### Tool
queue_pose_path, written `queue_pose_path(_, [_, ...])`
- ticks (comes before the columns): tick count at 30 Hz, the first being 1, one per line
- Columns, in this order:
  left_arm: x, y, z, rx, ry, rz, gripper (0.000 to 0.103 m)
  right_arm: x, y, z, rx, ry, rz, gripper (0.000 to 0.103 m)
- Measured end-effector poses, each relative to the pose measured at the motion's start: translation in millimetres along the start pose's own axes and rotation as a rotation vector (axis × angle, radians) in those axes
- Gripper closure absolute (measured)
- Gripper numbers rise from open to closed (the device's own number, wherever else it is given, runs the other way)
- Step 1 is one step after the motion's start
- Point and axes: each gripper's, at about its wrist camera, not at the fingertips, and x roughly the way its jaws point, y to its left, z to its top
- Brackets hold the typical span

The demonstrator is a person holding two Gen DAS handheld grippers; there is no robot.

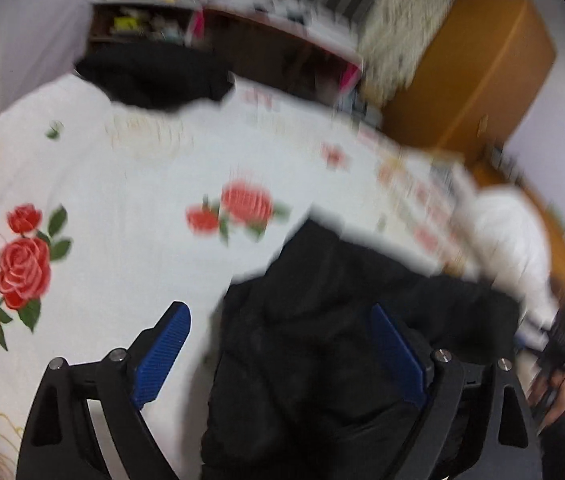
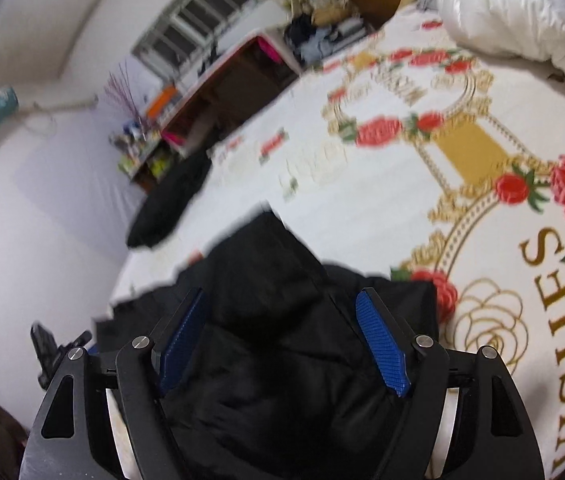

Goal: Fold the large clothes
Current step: 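Lower the folded edge onto the jacket and open both grippers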

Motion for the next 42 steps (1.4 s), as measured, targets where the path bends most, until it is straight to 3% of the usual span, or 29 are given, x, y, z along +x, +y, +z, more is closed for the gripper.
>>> queue_pose_path(3, [28.3,-5.7,4.0,0.027,0.056,-0.014,0.013,6.8,-1.7,3.3,-0.021,-0.001,-0.008,0.027])
queue_pose_path(4, [35.1,-8.3,8.0,0.027,0.059,-0.035,0.022,6.7,-1.6,5.4,-0.02,-0.007,-0.004,0.028])
queue_pose_path(5, [40.9,-10.8,12.6,0.025,0.056,-0.046,0.029,6.6,-0.5,7.2,-0.024,-0.018,-0.009,0.049])
queue_pose_path(6, [45.1,-12.6,16.5,0.024,0.058,-0.037,0.051,7.8,2.9,8.6,-0.038,-0.023,-0.035,0.081])
queue_pose_path(7, [51.4,-14.4,21.3,0.021,0.067,-0.027,0.073,12.0,6.7,11.1,-0.057,-0.009,-0.058,0.086])
queue_pose_path(10, [52.5,-22.7,30.8,0.038,0.002,0.004,0.084,18.3,14.1,16.2,-0.108,-0.018,-0.132,0.092])
queue_pose_path(14, [52.0,-17.3,35.0,-0.008,-0.101,0.049,0.087,26.0,-3.3,29.4,-0.059,-0.053,-0.207,0.093])
queue_pose_path(19, [106.5,2.1,13.0,-0.06,-0.034,0.144,0.086,81.8,-20.2,14.8,-0.09,0.049,-0.331,0.093])
queue_pose_path(24, [116.3,12.6,0.8,-0.097,-0.046,0.157,0.084,113.1,-29.9,0.9,-0.125,0.091,-0.403,0.092])
queue_pose_path(30, [98.3,0.4,13.6,-0.062,-0.023,0.189,0.079,106.6,-19.7,5.5,-0.162,0.111,-0.456,0.085])
queue_pose_path(35, [59.7,-14.4,25.1,-0.018,-0.061,0.188,0.077,63.3,4.3,11.6,-0.162,0.021,-0.451,0.082])
queue_pose_path(38, [20.1,-37.6,24.0,0.04,-0.141,0.174,0.077,25.0,34.8,6.5,-0.193,-0.074,-0.424,0.082])
queue_pose_path(40, [-8.3,-64.8,11.5,0.092,-0.207,0.118,0.066,0.0,62.4,-11.8,-0.22,-0.146,-0.343,0.081])
queue_pose_path(42, [-22.1,-96.1,-8.4,0.153,-0.239,0.038,0.057,-6.2,91.7,-44.1,-0.27,-0.162,-0.275,0.074])
